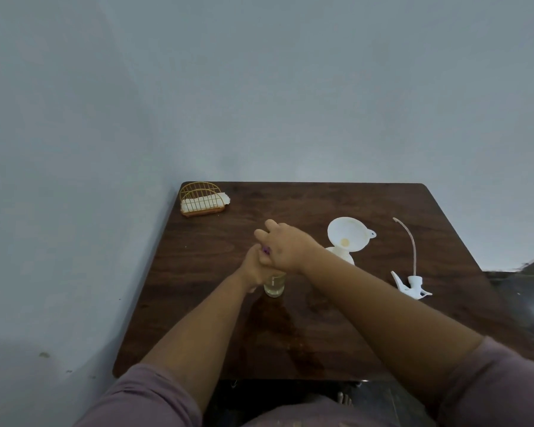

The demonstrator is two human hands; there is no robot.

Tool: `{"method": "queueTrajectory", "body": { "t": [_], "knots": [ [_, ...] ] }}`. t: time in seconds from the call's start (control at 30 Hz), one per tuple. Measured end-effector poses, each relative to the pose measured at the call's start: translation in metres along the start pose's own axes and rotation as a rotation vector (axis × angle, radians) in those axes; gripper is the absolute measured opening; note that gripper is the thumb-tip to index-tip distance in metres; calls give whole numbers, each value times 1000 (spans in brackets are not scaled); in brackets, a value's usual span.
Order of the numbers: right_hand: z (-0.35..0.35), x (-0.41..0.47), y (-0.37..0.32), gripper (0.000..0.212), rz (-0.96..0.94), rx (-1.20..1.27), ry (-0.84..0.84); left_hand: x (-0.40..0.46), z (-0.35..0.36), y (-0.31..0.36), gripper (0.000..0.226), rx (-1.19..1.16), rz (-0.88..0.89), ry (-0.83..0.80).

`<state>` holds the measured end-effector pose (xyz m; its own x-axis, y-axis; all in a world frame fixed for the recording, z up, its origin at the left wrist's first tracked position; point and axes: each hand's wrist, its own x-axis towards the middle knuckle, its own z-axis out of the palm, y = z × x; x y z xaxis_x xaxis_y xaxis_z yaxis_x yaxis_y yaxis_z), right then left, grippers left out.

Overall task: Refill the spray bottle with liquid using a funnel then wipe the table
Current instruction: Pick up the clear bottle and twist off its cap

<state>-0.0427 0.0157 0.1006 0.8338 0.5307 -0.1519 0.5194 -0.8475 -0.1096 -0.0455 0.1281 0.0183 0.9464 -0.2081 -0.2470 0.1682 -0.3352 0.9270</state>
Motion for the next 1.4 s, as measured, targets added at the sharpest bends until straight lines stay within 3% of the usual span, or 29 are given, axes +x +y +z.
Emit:
{"method": "queueTrajectory", "body": {
  "t": [0.1,0.2,0.27,0.3,0.37,0.43,0.47,0.57,0.67,0.8,0.87,0.97,1.07,1.17,1.3,1.4],
  "knots": [
    [-1,-5,-3,17,68,138,-88,4,-1,-5,63,23,53,-21],
    [-22,-7,-5,45,70,287,-248,3,0,-4,63,34,60,-33],
    [-32,-4,-7,44,26,283,-173,5,0,-7,49,31,80,-57],
    [-33,-1,-9,39,57,295,-105,5,0,-8,44,8,75,-56],
    [-31,4,-12,51,215,232,6,2,-1,-4,42,-2,78,-61],
    [-26,5,-17,58,356,126,-10,2,-2,-4,44,-8,76,-71],
    [-25,6,-19,52,373,103,-56,1,-2,-4,43,-7,73,-72],
    [-36,4,-21,27,229,1,-214,2,-3,-5,45,-1,71,-62],
    [-51,0,-18,58,76,31,-282,-1,-4,-1,45,32,88,-83],
    [-48,4,-16,54,259,144,-123,0,-4,-2,40,-14,71,-85],
    [-42,4,-16,57,369,141,-145,2,-3,-6,40,-1,72,-87],
    [-45,0,-13,32,231,93,-251,3,-1,-6,35,-19,54,-75],
    [-55,-3,-7,48,86,134,-273,3,1,-5,34,-10,51,-55],
    [-49,-1,-10,53,144,191,-152,1,0,-4,42,-21,61,-49],
    [-28,0,-15,52,369,192,-93,-1,-2,-3,43,-13,62,-66],
    [-34,-3,-14,34,233,134,-220,-2,-1,-1,41,-14,42,-30]
  ]
}}
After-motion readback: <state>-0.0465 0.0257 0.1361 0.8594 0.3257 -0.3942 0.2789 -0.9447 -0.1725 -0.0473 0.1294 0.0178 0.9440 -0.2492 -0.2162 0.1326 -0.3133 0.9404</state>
